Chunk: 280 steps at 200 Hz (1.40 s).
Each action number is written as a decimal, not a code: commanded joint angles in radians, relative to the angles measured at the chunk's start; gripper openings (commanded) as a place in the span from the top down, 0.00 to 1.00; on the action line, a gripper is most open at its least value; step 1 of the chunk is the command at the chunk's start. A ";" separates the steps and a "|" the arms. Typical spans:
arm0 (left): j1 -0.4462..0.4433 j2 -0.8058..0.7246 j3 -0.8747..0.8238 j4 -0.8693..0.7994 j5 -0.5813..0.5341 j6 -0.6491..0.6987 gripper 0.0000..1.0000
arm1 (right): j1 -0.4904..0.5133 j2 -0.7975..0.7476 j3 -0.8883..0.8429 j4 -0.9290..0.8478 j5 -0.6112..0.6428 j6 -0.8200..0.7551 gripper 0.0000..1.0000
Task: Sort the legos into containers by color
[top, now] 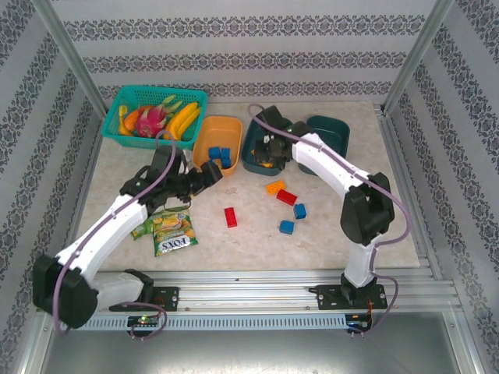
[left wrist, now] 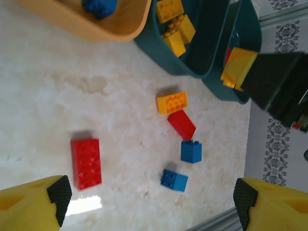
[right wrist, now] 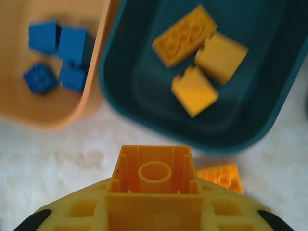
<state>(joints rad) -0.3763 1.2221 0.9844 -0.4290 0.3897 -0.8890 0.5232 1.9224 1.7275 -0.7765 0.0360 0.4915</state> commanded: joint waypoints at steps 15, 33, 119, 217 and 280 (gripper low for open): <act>0.057 0.178 0.149 0.106 0.082 0.085 0.10 | -0.075 0.212 0.238 -0.095 0.099 0.045 0.85; 0.074 0.260 0.213 0.122 0.106 0.093 0.11 | -0.099 0.316 0.377 -0.141 0.123 0.049 0.85; 0.082 0.422 0.301 0.152 0.134 0.119 0.11 | -0.168 0.688 0.795 -0.233 0.084 0.036 0.83; 0.081 0.342 0.248 0.088 0.115 0.126 0.12 | -0.159 0.569 0.825 -0.242 0.010 0.028 0.41; 0.080 0.110 0.089 -0.042 0.076 0.153 0.11 | -0.054 0.186 0.439 -0.143 0.077 0.030 0.41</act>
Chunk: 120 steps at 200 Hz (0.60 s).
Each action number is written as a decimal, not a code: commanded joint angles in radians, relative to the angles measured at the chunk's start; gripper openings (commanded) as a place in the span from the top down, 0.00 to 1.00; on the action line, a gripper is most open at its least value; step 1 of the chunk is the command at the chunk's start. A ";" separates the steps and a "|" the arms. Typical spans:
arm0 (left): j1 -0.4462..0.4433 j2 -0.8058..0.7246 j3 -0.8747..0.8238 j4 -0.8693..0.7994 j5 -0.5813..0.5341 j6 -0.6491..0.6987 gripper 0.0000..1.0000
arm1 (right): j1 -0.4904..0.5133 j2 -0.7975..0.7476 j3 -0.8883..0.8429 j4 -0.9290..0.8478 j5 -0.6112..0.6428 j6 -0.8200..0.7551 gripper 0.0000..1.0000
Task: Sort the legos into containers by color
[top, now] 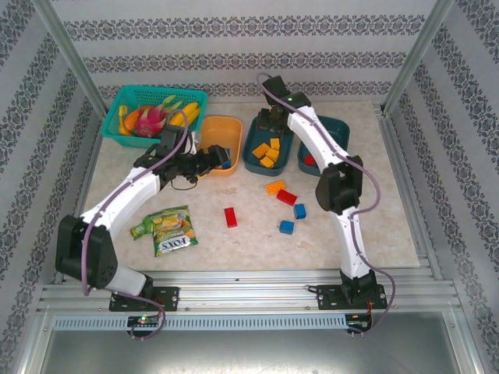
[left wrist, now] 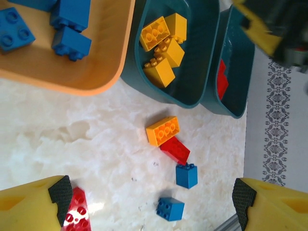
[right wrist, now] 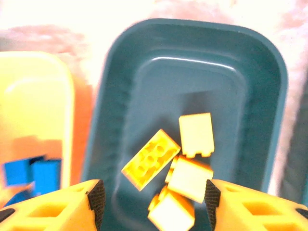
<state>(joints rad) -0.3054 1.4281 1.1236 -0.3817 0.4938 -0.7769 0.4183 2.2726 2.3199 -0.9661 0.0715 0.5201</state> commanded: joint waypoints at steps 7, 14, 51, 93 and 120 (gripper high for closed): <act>0.010 -0.133 -0.068 -0.108 -0.038 0.042 0.11 | 0.066 -0.212 -0.220 0.068 0.040 0.011 0.41; 0.011 -0.165 -0.088 -0.128 -0.049 0.040 0.11 | 0.087 -0.259 -0.285 0.088 0.040 0.020 0.41; 0.010 -0.352 -0.195 -0.215 -0.085 0.027 0.11 | 0.262 -0.433 -0.606 0.152 0.057 0.074 0.40; 0.010 -0.566 -0.323 -0.323 -0.098 0.012 0.11 | 0.445 -0.466 -0.839 0.213 0.062 0.176 0.27; 0.011 -0.674 -0.385 -0.372 -0.089 -0.009 0.11 | 0.526 -0.360 -0.808 0.203 0.060 0.170 0.23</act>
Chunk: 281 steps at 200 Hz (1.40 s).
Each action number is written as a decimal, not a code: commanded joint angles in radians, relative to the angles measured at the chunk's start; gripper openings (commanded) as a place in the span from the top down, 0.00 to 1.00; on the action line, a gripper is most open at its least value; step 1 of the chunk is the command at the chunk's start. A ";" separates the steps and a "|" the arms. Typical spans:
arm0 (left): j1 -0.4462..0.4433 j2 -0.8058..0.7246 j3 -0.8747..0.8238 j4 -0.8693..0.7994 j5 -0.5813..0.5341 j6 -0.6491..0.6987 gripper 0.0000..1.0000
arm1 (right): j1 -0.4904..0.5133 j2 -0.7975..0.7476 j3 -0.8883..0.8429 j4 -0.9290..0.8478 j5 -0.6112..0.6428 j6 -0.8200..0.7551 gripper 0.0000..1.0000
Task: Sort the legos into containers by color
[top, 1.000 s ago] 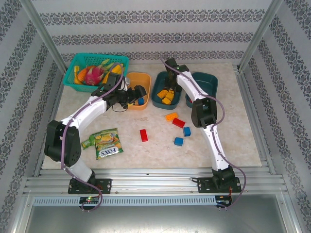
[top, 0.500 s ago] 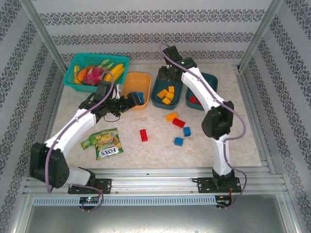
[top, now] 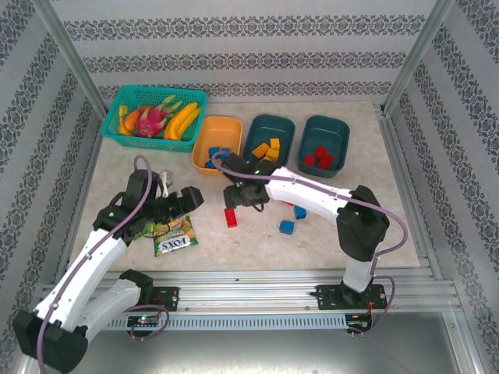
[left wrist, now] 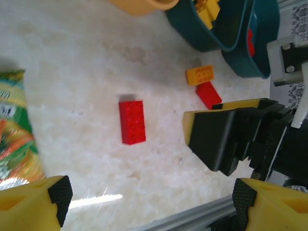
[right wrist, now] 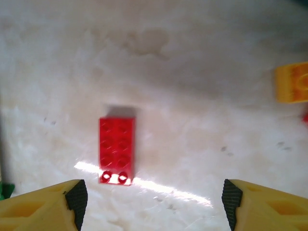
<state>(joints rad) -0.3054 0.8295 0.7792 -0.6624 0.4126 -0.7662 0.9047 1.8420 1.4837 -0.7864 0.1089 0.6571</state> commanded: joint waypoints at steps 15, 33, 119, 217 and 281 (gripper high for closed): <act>0.011 -0.125 -0.059 -0.119 -0.011 -0.031 0.12 | 0.057 0.137 0.056 0.007 0.025 0.037 0.23; 0.010 -0.167 -0.068 -0.141 -0.012 -0.041 0.12 | 0.062 0.200 0.075 -0.008 0.032 0.048 0.26; 0.010 -0.210 -0.055 -0.182 -0.011 -0.045 0.12 | 0.060 0.326 0.140 0.017 0.029 0.049 0.59; -0.018 0.016 0.042 0.093 0.125 -0.038 0.12 | -0.160 -0.049 0.033 -0.010 0.085 -0.021 0.85; -0.179 0.479 0.309 0.390 0.071 -0.057 0.13 | -0.616 -0.066 0.105 0.012 -0.042 -0.137 0.85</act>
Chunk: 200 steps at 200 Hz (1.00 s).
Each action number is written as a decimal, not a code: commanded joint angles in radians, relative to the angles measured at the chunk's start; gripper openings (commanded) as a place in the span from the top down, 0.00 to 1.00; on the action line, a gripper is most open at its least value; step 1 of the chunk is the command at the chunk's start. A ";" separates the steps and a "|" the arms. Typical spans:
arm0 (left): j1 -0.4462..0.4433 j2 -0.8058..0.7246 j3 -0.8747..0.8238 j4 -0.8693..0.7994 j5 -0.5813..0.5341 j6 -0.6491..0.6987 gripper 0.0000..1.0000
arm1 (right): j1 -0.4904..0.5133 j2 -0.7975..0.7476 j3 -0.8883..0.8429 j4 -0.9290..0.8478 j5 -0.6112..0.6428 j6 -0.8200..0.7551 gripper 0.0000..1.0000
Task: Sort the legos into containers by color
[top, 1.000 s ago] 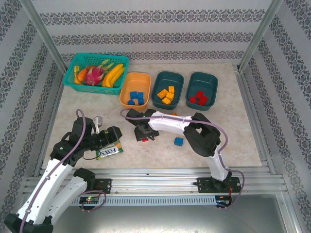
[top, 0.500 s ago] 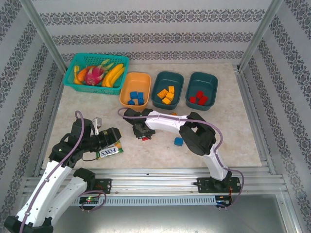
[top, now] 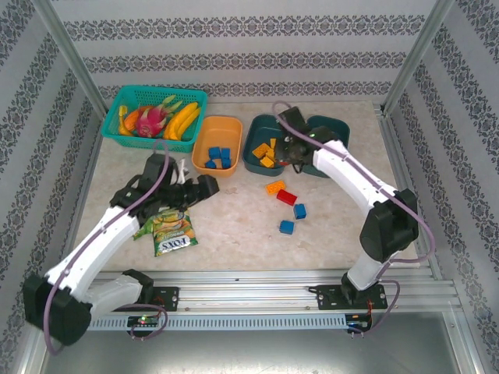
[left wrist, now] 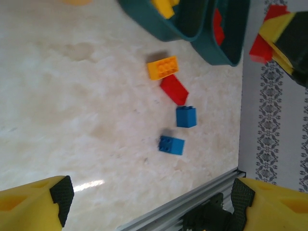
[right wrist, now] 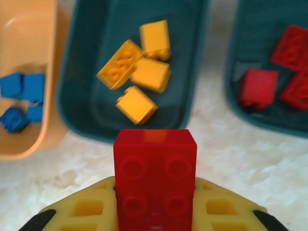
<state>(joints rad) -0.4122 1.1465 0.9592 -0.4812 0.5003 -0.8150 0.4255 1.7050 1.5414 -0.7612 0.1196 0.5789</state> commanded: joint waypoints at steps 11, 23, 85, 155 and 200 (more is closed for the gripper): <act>-0.098 0.247 0.194 0.236 -0.025 -0.009 0.13 | -0.196 0.127 0.097 -0.009 -0.091 -0.061 0.85; -0.122 0.336 0.265 0.242 -0.036 -0.004 0.13 | -0.243 0.200 0.163 -0.012 -0.121 -0.063 0.85; -0.181 0.651 0.535 0.250 -0.052 -0.001 0.14 | -0.365 0.606 0.582 -0.085 -0.225 -0.103 0.83; -0.207 0.814 0.720 0.211 -0.078 -0.003 0.15 | -0.431 0.886 0.927 -0.212 -0.286 -0.112 0.73; -0.221 0.800 0.685 0.170 -0.106 0.020 0.15 | -0.449 0.901 0.951 -0.228 -0.321 -0.112 0.53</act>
<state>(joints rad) -0.6136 1.9598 1.6451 -0.2760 0.4232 -0.8188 -0.0177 2.6030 2.4542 -0.9447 -0.1707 0.4732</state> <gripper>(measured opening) 0.848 0.418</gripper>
